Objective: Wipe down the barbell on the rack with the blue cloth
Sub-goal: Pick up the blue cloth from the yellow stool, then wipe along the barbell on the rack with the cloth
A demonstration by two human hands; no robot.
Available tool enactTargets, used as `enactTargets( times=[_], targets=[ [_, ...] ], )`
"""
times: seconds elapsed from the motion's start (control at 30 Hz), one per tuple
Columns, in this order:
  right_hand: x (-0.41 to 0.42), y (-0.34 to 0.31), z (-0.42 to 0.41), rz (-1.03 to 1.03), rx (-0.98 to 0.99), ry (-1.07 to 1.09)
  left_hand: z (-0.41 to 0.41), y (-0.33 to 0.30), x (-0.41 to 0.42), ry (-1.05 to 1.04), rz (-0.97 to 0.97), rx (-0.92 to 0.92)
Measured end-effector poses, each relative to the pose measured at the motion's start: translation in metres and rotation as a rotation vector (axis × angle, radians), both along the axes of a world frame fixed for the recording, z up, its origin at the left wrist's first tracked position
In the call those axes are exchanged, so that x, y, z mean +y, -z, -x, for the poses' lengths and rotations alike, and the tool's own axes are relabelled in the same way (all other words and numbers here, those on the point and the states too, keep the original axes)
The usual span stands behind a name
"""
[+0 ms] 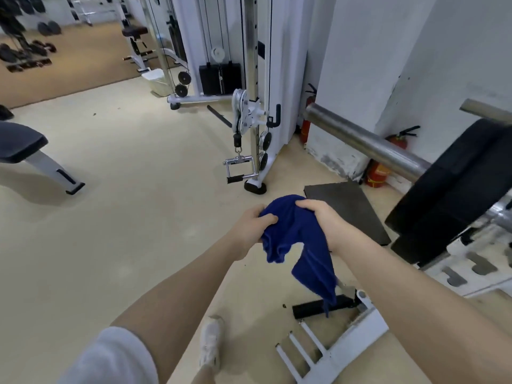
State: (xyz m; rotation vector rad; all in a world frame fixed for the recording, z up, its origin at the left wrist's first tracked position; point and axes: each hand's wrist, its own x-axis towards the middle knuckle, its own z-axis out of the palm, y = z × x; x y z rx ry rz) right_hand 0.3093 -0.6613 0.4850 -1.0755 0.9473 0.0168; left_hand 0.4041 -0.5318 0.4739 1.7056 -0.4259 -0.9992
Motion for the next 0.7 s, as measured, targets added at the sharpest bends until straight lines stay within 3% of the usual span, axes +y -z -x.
enactTargets(
  times=[0.17, 0.37, 0.57, 0.7],
  targets=[
    [-0.031, -0.008, -0.074, -0.138, -0.145, 0.31, -0.102, -0.008, -0.052, 0.245, -0.027, 0.003],
    [-0.064, -0.049, -0.132, -0.191, -0.367, 0.715, -0.168, -0.046, -0.13, 0.455, 0.118, -0.092],
    [-0.111, -0.081, -0.144, -0.009, -0.483, 1.029, -0.195, -0.053, -0.196, 0.455, 0.197, -0.395],
    [-0.138, -0.097, -0.155, 0.465, -0.44, 1.091, -0.21, -0.059, -0.234, 0.428, 0.198, -0.412]
  ],
)
